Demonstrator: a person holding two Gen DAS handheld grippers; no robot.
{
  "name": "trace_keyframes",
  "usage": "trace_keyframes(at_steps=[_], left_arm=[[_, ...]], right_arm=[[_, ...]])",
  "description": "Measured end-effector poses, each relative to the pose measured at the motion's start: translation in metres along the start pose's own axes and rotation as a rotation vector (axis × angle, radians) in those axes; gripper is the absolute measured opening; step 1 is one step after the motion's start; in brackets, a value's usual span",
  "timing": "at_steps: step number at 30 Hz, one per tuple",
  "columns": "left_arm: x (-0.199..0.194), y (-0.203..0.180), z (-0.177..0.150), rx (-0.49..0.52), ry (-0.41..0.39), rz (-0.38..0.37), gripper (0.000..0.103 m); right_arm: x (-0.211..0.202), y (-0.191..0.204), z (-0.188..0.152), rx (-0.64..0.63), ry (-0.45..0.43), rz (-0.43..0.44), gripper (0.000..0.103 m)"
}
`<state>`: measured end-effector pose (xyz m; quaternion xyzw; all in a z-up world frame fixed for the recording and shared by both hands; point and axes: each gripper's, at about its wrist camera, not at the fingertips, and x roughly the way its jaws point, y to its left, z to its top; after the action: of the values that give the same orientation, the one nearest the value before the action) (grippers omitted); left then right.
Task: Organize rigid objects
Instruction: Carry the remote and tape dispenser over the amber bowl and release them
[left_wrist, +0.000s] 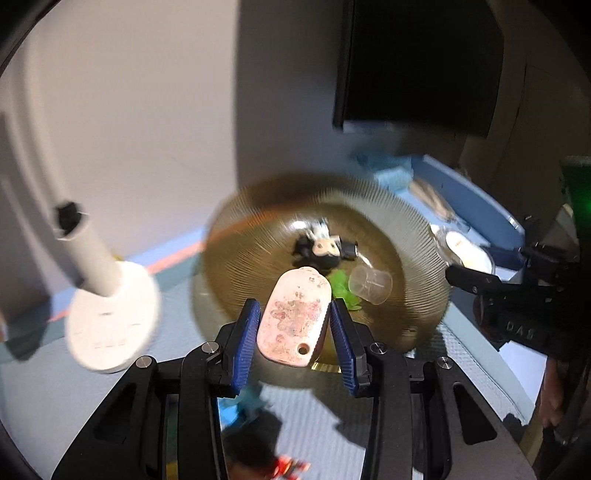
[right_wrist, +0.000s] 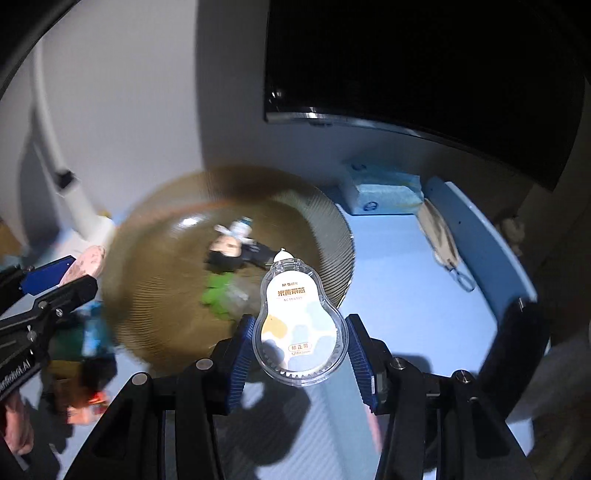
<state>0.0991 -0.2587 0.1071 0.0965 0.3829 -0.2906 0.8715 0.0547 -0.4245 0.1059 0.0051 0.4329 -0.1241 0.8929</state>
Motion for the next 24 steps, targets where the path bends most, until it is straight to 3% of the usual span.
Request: trace_keyframes(at_steps=[3, 11, 12, 13, 14, 15, 19, 24], left_arm=[[0.027, -0.008, 0.001, 0.015, 0.044, -0.011, 0.036], [0.058, -0.019, -0.003, 0.032, 0.111, -0.023, 0.037], [0.058, -0.018, -0.003, 0.025, 0.109, -0.023, 0.047], [0.055, -0.016, -0.004, 0.012, 0.098, -0.013, 0.054], [0.051, -0.013, -0.003, 0.000, 0.087, -0.006, 0.069], [0.042, -0.009, -0.003, -0.018, 0.062, -0.002, 0.075], [-0.008, 0.012, -0.007, -0.070, -0.034, 0.001, 0.075], [-0.078, 0.046, -0.038, -0.154, -0.120, 0.037, 0.077]], right_arm=[[0.022, 0.005, 0.006, -0.050, 0.051, -0.058, 0.048], [0.042, 0.005, 0.007, -0.090, 0.096, -0.089, 0.048], [0.042, 0.003, 0.008, -0.083, 0.097, -0.081, 0.050], [0.040, 0.001, 0.009, -0.072, 0.090, -0.068, 0.058], [0.034, -0.003, 0.008, -0.053, 0.068, -0.057, 0.059], [0.029, -0.006, 0.008, -0.039, 0.052, -0.056, 0.059], [-0.008, -0.028, -0.001, 0.061, -0.031, 0.002, 0.060], [-0.039, -0.038, -0.021, 0.125, -0.076, 0.074, 0.062]])
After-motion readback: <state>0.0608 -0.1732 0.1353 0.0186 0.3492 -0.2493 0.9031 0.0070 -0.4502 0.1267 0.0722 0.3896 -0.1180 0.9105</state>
